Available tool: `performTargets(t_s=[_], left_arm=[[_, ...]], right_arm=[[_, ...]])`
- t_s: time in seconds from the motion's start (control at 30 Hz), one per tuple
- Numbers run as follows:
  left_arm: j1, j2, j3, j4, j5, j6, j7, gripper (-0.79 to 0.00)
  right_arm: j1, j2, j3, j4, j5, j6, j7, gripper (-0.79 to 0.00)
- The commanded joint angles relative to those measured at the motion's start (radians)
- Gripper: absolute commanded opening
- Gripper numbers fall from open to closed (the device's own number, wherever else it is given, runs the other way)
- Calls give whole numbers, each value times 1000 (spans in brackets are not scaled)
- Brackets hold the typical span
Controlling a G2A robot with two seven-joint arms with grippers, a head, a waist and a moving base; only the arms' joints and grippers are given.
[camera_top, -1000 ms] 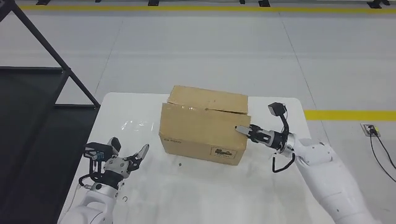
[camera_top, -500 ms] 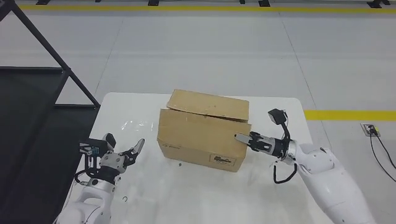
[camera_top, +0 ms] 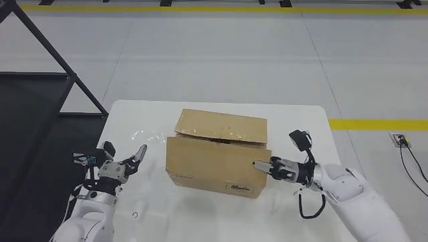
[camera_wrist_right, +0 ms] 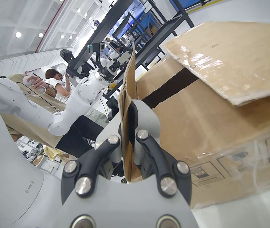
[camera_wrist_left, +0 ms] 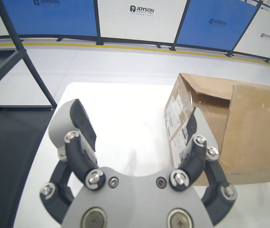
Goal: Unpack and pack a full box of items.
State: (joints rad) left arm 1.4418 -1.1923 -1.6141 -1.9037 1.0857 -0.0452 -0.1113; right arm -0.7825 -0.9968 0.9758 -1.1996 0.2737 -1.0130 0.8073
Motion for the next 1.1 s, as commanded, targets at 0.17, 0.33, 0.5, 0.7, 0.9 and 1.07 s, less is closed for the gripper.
performTargets(t_s=[0.17,0.33,0.5,0.7,0.9,1.07], left_arm=[[4,-1,-2,-3,1,0,-1,0],[10,-3,3,-5,8,0,1,0],[14,-4,3,-6,11,3,1,0],[17,-5,1,-8,11,7,2,0],[18,-7,-4,-9,1,10,10,0],[23,-9,-1,-12,-1,8,14,0]], right_arm=[[-21,49,-21,-55,28,1,1,-785],[-23,71,-36,-66,38,1,1,0],[-24,86,-42,-78,56,1,1,0],[-33,108,-28,-118,66,1,1,0],[-67,141,44,-202,141,1,1,0],[-91,174,57,-303,163,1,1,0]])
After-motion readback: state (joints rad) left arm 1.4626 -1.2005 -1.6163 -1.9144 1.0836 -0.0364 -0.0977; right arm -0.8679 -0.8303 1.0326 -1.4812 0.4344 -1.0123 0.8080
